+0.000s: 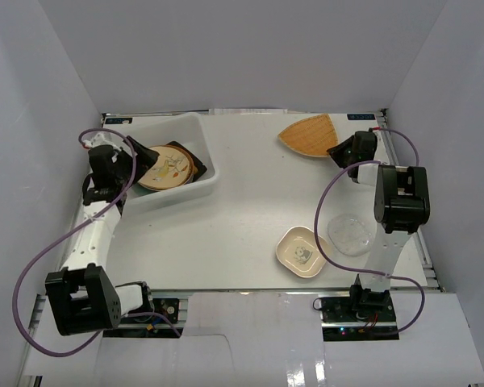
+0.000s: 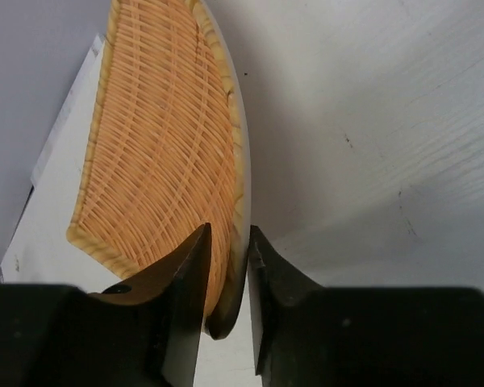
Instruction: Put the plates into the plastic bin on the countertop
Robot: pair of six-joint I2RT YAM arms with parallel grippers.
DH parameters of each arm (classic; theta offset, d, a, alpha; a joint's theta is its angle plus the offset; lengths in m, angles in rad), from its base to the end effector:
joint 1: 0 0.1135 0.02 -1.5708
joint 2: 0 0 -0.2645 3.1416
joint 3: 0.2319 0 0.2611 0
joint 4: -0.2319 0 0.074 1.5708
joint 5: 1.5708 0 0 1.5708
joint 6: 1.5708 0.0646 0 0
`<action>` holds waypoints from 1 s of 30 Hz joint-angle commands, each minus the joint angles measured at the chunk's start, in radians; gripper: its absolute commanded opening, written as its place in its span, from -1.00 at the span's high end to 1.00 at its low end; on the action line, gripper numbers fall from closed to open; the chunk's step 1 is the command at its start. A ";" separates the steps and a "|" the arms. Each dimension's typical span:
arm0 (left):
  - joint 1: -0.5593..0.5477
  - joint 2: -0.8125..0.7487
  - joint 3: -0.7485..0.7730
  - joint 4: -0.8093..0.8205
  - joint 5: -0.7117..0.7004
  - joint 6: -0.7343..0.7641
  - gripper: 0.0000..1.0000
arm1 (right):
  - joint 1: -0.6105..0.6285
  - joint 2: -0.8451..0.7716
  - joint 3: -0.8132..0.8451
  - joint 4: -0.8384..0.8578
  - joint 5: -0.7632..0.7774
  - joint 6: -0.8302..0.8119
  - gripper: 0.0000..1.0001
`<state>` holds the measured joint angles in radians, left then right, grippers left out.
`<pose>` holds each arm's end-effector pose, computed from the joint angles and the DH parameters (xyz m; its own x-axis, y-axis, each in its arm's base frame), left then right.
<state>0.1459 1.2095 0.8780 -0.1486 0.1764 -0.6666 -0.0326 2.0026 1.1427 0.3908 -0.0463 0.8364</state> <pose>0.3067 0.0336 0.2714 -0.3659 -0.6690 -0.6470 -0.2740 0.7418 -0.6121 0.4654 -0.0122 0.1377 -0.3092 0.7519 -0.5822 0.3295 0.6590 0.6761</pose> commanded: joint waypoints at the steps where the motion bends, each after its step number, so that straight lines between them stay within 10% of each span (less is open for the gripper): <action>1: -0.122 -0.042 0.025 0.000 0.130 0.068 -0.96 | -0.004 -0.027 0.000 0.046 -0.032 0.024 0.68; 6: -0.411 -0.077 0.082 0.001 0.227 0.166 -0.96 | -0.004 -0.199 -0.104 0.150 -0.076 0.038 0.84; 16: -0.499 -0.396 0.039 0.173 0.383 0.119 -0.96 | 0.262 -0.531 -0.143 0.076 -0.181 -0.054 0.85; 30: -0.571 -0.582 0.030 0.011 0.199 0.088 -0.96 | 0.787 -0.062 0.419 -0.010 -0.104 -0.008 0.84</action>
<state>-0.4099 0.6243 0.9165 -0.0883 0.4255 -0.5701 0.7109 1.8874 1.4452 0.3431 -0.1905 0.7952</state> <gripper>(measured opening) 0.977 0.149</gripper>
